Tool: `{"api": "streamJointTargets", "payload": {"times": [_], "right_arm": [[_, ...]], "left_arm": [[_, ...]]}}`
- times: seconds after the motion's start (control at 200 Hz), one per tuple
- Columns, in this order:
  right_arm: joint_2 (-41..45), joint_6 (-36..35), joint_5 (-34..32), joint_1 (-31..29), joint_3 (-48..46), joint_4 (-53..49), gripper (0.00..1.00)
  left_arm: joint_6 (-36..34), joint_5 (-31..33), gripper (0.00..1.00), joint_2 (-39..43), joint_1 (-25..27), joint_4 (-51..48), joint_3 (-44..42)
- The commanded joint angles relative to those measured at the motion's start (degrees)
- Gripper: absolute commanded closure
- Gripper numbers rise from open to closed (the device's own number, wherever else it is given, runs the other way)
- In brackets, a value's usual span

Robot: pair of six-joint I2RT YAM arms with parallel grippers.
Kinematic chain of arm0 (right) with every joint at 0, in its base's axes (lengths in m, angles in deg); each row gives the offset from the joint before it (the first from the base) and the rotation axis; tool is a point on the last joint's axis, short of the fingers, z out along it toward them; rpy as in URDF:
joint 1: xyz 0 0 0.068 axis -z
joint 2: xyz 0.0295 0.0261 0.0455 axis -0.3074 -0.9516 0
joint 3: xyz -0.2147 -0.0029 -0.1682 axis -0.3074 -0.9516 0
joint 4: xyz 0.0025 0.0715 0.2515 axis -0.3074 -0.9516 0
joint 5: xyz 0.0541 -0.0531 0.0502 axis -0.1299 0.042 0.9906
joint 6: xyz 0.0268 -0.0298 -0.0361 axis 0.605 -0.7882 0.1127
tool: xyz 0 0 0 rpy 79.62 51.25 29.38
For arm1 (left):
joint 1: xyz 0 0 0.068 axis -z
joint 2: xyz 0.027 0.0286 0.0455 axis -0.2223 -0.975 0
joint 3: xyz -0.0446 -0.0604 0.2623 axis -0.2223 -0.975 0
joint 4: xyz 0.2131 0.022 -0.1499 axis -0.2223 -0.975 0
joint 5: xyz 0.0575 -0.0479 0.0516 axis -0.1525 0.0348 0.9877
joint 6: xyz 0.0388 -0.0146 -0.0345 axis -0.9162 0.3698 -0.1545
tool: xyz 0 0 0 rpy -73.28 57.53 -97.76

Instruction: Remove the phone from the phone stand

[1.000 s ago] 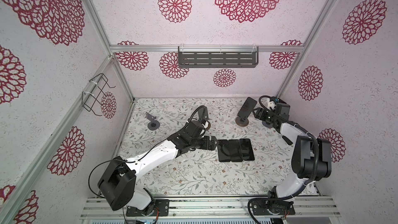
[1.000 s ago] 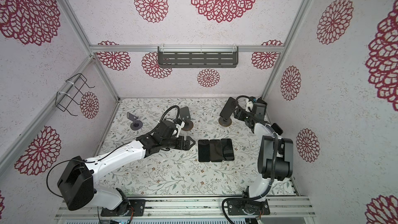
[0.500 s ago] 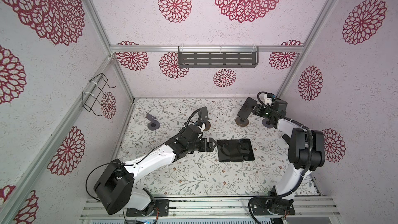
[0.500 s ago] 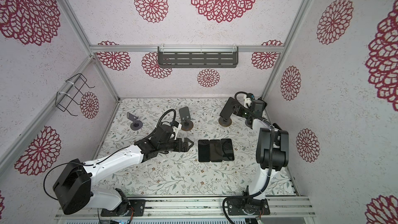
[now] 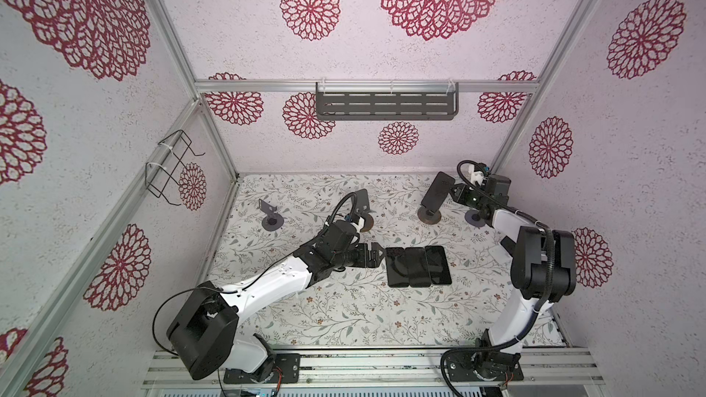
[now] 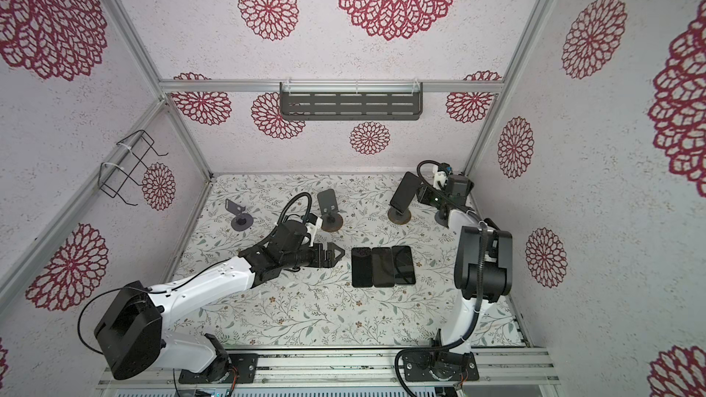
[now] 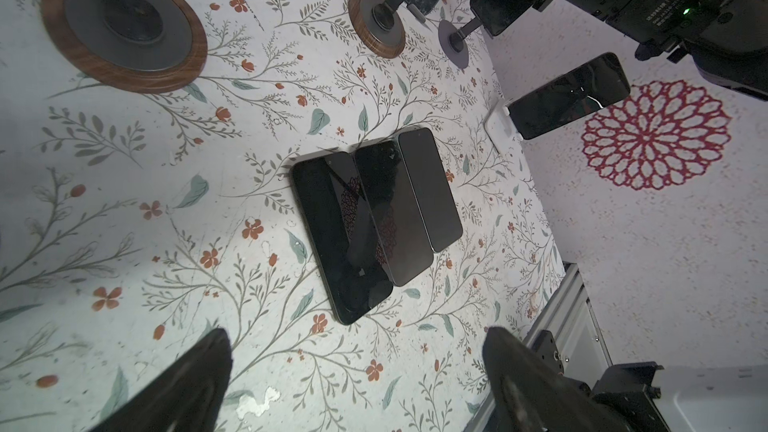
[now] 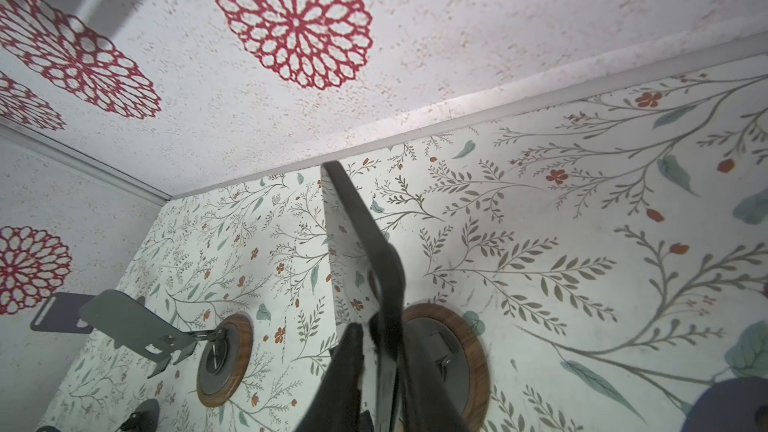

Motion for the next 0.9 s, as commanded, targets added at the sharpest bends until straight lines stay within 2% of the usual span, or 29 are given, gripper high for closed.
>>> {"api": "streamJointTargets", "payload": {"times": [0.0, 0.22, 0.505, 0.756, 0.896], "right_arm": [[2.23, -0.51, 0.74, 0.18, 2.36, 0.1, 0.83], [6.81, -2.49, 0.75, 0.18, 4.78, -4.11, 0.91], [7.99, -5.12, -0.42, 0.35, 6.13, -10.08, 0.93], [11.83, -3.24, 1.14, 0.35, 2.53, -8.37, 0.96], [15.53, -1.99, 2.1, 0.31, 1.36, -10.84, 0.98]], "left_arm": [[0.46, -0.25, 0.02, 0.83, -0.38, 1.68, -0.24], [-2.87, 0.83, 0.02, 0.85, -0.35, 0.24, 2.31], [-4.29, -0.06, 0.03, -1.32, -0.33, -1.3, 5.74], [-5.99, 1.18, 0.02, -1.09, -0.34, -0.49, 5.71], [-8.86, 1.28, 0.03, -3.87, -0.7, -0.48, 9.59]]}}
